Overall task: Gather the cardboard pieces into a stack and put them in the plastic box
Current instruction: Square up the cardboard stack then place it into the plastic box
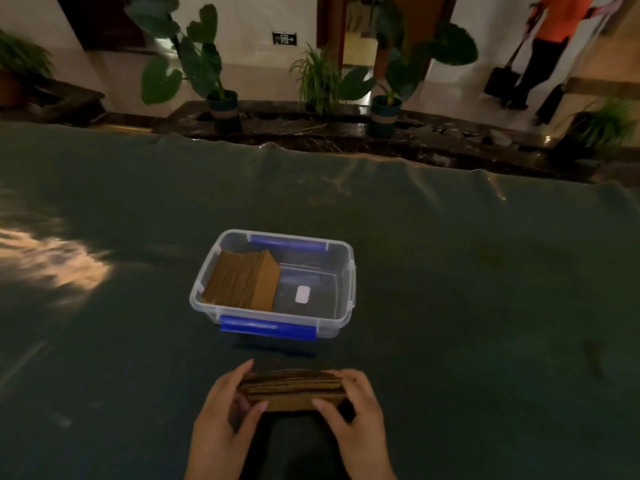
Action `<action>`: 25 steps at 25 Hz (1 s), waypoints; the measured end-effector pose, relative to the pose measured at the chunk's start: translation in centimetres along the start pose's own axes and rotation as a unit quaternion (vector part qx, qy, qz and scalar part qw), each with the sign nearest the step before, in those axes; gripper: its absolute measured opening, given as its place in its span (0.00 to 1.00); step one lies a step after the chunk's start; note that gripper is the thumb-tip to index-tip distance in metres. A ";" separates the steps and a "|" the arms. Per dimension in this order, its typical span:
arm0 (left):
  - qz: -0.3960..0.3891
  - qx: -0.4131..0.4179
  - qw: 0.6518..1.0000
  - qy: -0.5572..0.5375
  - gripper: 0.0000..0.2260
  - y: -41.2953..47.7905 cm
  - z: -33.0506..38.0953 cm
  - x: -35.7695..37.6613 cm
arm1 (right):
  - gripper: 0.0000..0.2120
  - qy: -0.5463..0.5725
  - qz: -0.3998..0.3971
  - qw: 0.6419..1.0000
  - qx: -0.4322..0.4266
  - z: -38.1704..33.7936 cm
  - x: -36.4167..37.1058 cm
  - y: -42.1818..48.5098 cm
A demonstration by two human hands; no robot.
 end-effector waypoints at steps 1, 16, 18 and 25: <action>0.004 0.004 1.000 0.005 0.33 0.1 -1.0 -0.5 | 0.25 -0.016 0.002 1.000 -0.008 0.1 1.0 -0.2; -0.106 -0.032 0.991 -0.075 0.35 -0.7 -5.7 1.6 | 0.34 -0.096 -0.030 0.995 0.025 1.4 3.4 -1.8; -0.107 -0.030 0.991 -0.069 0.34 -0.7 -5.6 1.5 | 0.34 -0.077 -0.015 0.996 0.032 1.5 3.2 -1.9; -0.099 -0.010 0.995 -0.029 0.26 -0.4 -4.5 1.2 | 0.27 -0.096 -0.034 0.994 0.046 1.3 3.4 -1.8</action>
Point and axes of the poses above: each hand's wrist, its own y-axis towards the middle knuckle, its own x-axis out of the palm, z = x × y, the point moved 9 cm from there along y, towards the middle knuckle, and after that the axes turned 1 degree about z, right-handed, at the moved point
